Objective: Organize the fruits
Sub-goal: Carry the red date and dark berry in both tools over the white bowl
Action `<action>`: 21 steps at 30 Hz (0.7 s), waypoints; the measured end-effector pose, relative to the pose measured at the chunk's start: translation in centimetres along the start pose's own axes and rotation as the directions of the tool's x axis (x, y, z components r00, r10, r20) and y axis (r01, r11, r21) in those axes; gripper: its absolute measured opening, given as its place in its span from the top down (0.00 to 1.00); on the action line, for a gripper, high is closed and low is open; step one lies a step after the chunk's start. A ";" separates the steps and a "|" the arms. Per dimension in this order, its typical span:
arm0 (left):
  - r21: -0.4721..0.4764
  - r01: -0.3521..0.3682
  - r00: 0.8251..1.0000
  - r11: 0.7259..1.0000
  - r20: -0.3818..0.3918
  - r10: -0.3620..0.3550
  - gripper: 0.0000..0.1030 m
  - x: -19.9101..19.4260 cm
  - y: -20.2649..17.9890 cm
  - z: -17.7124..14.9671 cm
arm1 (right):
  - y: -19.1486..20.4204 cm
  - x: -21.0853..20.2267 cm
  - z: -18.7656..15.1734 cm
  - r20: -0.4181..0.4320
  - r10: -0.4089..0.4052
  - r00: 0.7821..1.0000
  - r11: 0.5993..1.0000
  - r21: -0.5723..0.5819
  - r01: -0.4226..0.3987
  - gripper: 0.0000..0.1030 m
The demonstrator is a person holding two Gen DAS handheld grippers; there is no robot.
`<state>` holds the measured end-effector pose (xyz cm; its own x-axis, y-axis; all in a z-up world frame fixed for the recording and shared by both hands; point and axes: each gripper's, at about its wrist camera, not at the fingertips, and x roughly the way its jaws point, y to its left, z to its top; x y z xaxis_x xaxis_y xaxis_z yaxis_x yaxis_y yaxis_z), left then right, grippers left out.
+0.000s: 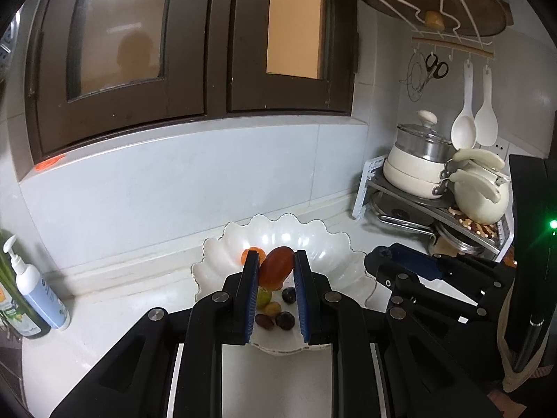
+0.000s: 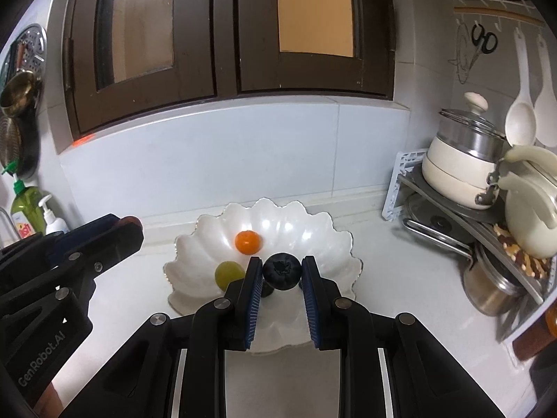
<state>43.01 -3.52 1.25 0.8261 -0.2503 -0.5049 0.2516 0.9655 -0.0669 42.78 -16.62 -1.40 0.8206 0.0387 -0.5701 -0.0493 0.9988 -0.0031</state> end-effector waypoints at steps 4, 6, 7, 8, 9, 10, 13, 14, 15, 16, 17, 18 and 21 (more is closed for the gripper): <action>-0.010 0.000 0.999 1.000 -0.036 -0.001 0.80 1.8 0.3 0.5 | -0.5 1.6 0.8 -0.029 -0.002 1.000 1.000 -0.015 0.001 0.76; -0.006 -0.003 0.998 1.000 -0.062 0.003 0.80 3.0 0.3 0.8 | -0.8 2.5 1.2 -0.044 -0.004 0.999 1.000 -0.023 0.003 0.76; -0.006 -0.006 0.997 1.000 -0.073 0.005 0.80 3.5 0.4 0.9 | -0.9 2.9 1.3 -0.051 -0.004 0.999 1.000 -0.027 0.003 0.76; -0.004 -0.006 0.996 1.000 -0.088 0.006 0.80 4.2 0.4 1.1 | -1.0 3.4 1.5 -0.059 -0.003 0.998 0.999 -0.034 0.001 0.76; -0.002 -0.008 0.995 1.000 -0.097 0.008 0.80 4.7 0.4 1.1 | -1.1 3.9 1.6 -0.071 -0.005 0.997 0.999 -0.038 0.003 0.76; 0.000 -0.013 0.994 1.000 -0.107 0.013 0.80 5.2 0.3 1.2 | -1.2 4.5 1.8 -0.082 -0.003 0.997 0.999 -0.041 0.000 0.76; -0.006 -0.014 0.990 1.000 -0.144 0.013 0.80 6.8 0.6 1.4 | -1.5 5.9 2.0 -0.113 0.004 0.994 0.999 -0.040 -0.008 0.76; -0.008 -0.015 0.988 1.000 -0.155 0.013 0.80 7.2 0.6 1.4 | -1.6 6.4 2.1 -0.122 0.005 0.993 0.999 -0.039 -0.010 0.76; -0.012 -0.015 0.986 1.000 -0.165 0.013 0.80 7.7 0.7 1.4 | -1.7 7.0 2.1 -0.133 0.005 0.991 0.999 -0.039 -0.010 0.76; -0.012 -0.017 0.984 1.000 -0.176 0.015 0.80 8.1 0.8 1.4 | -1.8 7.4 2.1 -0.142 0.006 0.990 0.999 -0.038 -0.011 0.76; -0.011 -0.018 0.982 1.000 -0.188 0.016 0.80 8.6 0.8 1.3 | -1.9 7.9 2.1 -0.154 0.007 0.988 0.999 -0.036 -0.013 0.76; -0.012 -0.022 0.980 1.000 -0.198 0.019 0.80 9.1 0.9 1.3 | -2.0 8.3 2.1 -0.161 0.008 0.987 0.999 -0.034 -0.013 0.76; -0.021 -0.026 0.974 0.999 -0.227 0.021 0.80 10.6 1.2 1.2 | -2.3 9.7 2.0 -0.195 0.016 0.981 1.000 -0.023 -0.021 0.76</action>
<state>52.64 -5.13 -3.12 0.6953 -0.2071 -0.6882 0.2191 0.9731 -0.0715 52.00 -18.44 -5.24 0.6931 0.0482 -0.7192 -0.0799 0.9967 -0.0103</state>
